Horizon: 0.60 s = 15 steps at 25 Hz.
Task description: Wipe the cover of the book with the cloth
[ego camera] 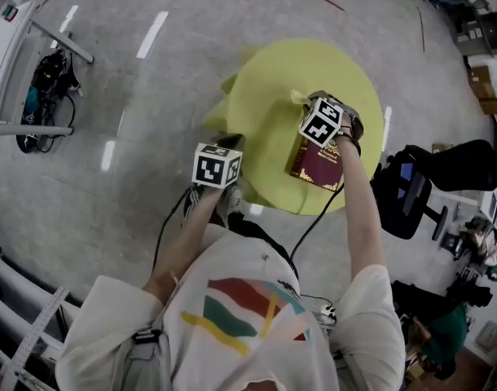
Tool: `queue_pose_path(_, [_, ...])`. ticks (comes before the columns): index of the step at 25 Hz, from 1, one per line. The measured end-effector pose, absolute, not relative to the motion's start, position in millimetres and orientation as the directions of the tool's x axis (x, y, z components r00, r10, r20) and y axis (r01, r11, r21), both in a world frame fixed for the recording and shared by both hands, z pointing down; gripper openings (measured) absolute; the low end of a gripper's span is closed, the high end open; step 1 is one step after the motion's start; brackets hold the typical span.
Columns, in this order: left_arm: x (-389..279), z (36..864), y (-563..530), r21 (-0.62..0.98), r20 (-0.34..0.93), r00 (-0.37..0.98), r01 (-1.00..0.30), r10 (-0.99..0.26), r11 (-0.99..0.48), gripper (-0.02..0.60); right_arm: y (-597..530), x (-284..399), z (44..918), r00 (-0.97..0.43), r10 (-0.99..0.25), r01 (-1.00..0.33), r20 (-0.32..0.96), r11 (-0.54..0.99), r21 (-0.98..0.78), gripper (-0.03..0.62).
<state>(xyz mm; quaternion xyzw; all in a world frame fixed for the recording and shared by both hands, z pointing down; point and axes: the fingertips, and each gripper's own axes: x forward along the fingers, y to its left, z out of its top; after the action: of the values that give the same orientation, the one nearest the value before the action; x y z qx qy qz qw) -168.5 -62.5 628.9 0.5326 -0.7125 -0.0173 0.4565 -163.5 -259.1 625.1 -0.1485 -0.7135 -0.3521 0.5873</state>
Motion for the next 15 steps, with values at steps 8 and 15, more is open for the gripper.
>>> queue_pose_path(8, [-195.2,623.8,-52.7,0.528,0.617,-0.074,-0.699,-0.784,0.482,0.015,-237.2,-146.2,646.6,-0.214,-0.149,0.659,0.965,0.707,0.255,0.028])
queue_pose_path(15, [-195.5,611.4,-73.0,0.528,0.596,-0.061,-0.722,-0.801,0.447,0.015,-210.6,-117.0,647.8,-0.247,-0.137,0.655,0.959,0.706,0.27,0.028])
